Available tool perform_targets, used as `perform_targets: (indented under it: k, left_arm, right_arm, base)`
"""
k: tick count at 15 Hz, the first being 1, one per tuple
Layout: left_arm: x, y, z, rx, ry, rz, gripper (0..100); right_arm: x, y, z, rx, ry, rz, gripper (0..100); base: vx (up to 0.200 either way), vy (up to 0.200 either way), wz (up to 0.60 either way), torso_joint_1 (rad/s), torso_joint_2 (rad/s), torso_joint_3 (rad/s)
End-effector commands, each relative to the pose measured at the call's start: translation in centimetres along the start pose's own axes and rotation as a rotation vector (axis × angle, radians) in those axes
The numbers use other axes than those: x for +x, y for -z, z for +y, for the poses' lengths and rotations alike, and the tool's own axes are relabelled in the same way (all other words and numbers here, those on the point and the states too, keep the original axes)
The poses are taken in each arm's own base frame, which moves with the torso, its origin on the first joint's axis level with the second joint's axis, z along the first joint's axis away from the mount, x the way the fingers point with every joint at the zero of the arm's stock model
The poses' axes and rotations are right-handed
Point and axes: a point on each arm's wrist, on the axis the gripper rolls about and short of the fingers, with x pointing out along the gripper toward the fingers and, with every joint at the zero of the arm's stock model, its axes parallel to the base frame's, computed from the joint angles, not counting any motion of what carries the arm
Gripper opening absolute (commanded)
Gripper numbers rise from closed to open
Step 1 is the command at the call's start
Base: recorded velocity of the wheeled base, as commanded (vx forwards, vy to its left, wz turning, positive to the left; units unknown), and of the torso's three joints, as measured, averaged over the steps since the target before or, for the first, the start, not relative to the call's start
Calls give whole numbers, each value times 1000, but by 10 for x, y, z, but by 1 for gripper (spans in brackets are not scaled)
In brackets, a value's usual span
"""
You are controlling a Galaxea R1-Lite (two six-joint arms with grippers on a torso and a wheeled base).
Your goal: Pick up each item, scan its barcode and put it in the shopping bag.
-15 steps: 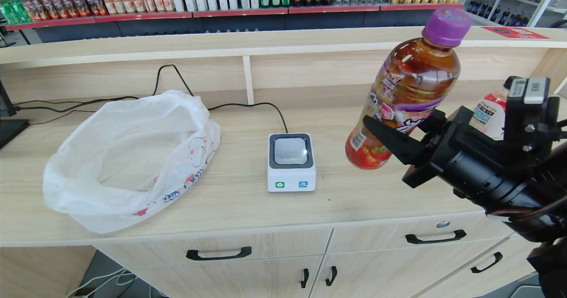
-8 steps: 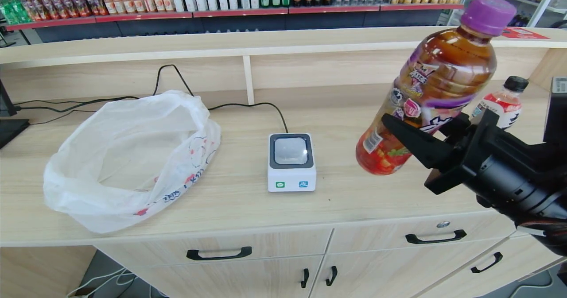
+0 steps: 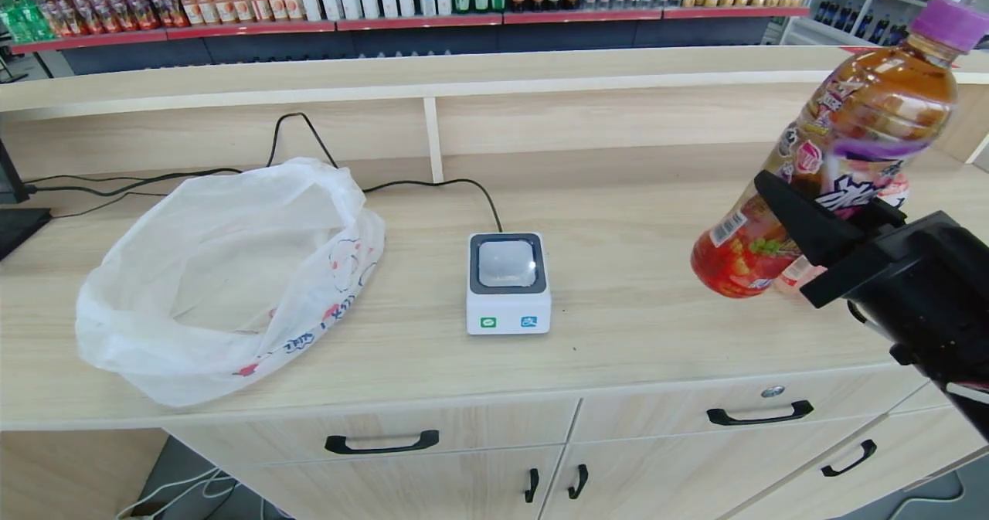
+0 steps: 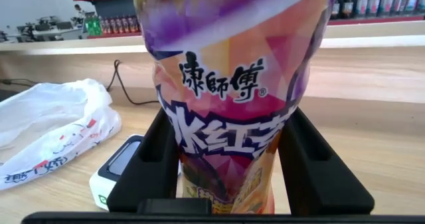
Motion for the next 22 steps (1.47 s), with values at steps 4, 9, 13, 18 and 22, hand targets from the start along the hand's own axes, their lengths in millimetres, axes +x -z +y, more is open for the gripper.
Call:
perform_targets:
  k: [4,9,13,18,22]
  left_arm:
    - [0,0,0,1,0,2,0]
    - [0,0,0,1,0,0,0]
    - [0,0,0,9,1,0,0]
    - [0,0,0,1,0,0,0]
    - [0,0,0,1,0,0,0]
  right_arm:
    - [-4,-4,-4,-10,17,-11,0]
    - [-1,1,-4,-23,18,3,0]
    - [-10,2,-5,-22,19,23,0]
    - [-8,1,-5,-24,19,15,0]
    - [-9,1,-5,-25,19,18,0]
  base:
    - [-50,0,0,1,2,-1]
    - [-200,0,0,2,7,1]
    - [-50,0,0,-3,1,1]
    - [0,200,0,3,0,3]
    - [0,200,0,4,4,1]
